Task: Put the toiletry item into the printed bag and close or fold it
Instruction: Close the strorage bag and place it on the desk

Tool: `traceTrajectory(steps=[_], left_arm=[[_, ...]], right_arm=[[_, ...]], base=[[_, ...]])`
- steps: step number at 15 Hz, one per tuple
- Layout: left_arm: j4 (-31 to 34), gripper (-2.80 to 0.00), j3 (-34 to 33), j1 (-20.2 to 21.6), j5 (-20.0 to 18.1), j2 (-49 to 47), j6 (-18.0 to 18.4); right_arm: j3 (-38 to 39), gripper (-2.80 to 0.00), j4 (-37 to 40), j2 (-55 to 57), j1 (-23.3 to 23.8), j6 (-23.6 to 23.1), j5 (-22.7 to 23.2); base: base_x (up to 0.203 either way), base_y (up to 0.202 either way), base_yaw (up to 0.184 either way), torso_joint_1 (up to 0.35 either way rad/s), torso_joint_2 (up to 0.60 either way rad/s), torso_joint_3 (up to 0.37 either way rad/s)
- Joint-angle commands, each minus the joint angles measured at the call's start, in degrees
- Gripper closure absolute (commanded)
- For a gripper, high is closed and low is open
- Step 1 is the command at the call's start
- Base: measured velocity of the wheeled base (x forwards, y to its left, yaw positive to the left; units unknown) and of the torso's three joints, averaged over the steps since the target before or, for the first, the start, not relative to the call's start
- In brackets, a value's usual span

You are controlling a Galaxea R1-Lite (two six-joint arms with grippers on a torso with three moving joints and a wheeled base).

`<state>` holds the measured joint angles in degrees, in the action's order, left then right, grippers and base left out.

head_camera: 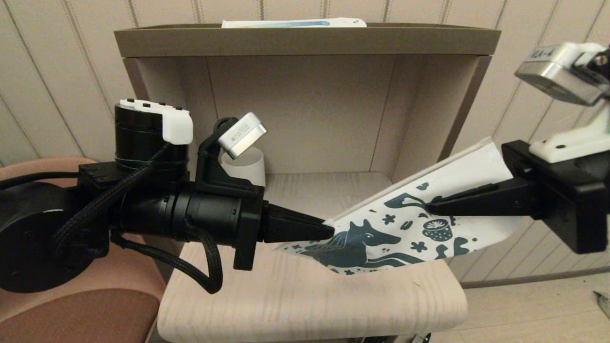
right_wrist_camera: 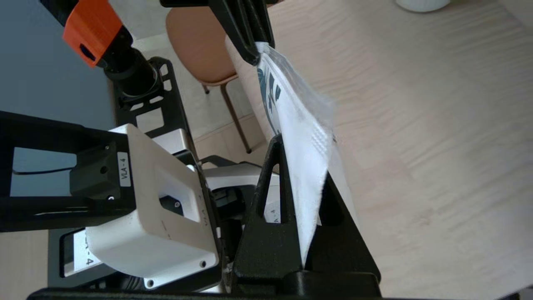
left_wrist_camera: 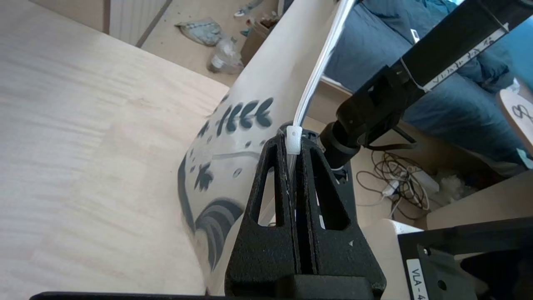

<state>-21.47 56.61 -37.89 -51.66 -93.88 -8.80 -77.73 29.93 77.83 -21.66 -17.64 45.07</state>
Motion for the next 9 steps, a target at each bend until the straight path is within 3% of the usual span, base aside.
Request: traceTrajectory(steps=[1,9], left_arm=[[-0.15,0.0,-0.01,0.1,-0.28,-0.08,-0.08],[-0.15,0.0,-0.01,0.18,-1.08,0.45,-0.08]], right_arm=[[-0.01,0.0,0.13,-0.83,0.16,-0.11,0.28],[-0.58,0.0,0.22,-2.86,3.2,-0.11,0.46]], base=[[0.0,0.0,0.0,0.0,0.0,0.0],[0.0,0.0,0.0,0.0,0.0,0.0]])
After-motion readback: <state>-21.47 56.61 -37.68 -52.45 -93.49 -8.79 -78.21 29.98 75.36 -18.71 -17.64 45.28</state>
